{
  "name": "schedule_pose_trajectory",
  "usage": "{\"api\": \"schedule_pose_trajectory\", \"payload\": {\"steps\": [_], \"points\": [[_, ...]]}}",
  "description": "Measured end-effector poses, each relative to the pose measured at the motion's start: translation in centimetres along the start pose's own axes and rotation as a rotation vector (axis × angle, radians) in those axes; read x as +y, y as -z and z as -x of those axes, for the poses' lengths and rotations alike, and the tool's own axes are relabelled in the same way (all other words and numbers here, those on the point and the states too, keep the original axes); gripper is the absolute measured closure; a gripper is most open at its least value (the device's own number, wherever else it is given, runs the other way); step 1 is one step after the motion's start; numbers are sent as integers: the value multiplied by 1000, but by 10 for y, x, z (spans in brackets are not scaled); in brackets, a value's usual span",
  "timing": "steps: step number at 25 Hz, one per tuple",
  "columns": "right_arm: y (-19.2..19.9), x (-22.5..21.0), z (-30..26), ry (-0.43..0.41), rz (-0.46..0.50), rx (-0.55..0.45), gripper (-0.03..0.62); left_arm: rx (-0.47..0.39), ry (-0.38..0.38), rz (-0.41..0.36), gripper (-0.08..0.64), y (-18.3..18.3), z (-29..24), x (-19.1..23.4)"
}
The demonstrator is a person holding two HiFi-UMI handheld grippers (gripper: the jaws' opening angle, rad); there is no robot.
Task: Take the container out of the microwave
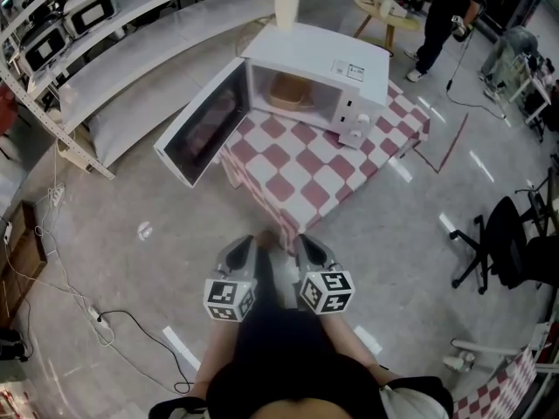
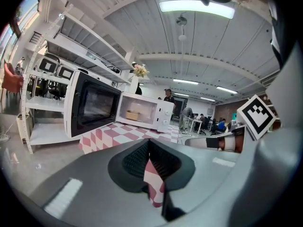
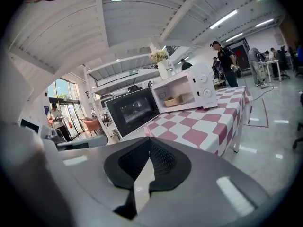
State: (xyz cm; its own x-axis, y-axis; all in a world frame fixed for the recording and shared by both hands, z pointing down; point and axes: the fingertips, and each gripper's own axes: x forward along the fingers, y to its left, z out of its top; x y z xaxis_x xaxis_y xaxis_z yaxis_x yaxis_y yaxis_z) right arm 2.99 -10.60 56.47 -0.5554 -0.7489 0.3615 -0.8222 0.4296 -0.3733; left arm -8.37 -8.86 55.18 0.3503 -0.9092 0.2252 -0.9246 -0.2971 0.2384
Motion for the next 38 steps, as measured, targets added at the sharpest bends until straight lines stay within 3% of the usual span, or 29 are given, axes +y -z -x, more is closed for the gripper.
{"api": "schedule_pose_trajectory", "payload": {"steps": [13, 38], "points": [[-35, -21, -47, 31, -17, -2, 592, -13, 1, -1, 549, -31, -55, 28], [-110, -54, -136, 156, -57, -41, 592, 29, 129, -16, 549, -85, -167, 72]]}}
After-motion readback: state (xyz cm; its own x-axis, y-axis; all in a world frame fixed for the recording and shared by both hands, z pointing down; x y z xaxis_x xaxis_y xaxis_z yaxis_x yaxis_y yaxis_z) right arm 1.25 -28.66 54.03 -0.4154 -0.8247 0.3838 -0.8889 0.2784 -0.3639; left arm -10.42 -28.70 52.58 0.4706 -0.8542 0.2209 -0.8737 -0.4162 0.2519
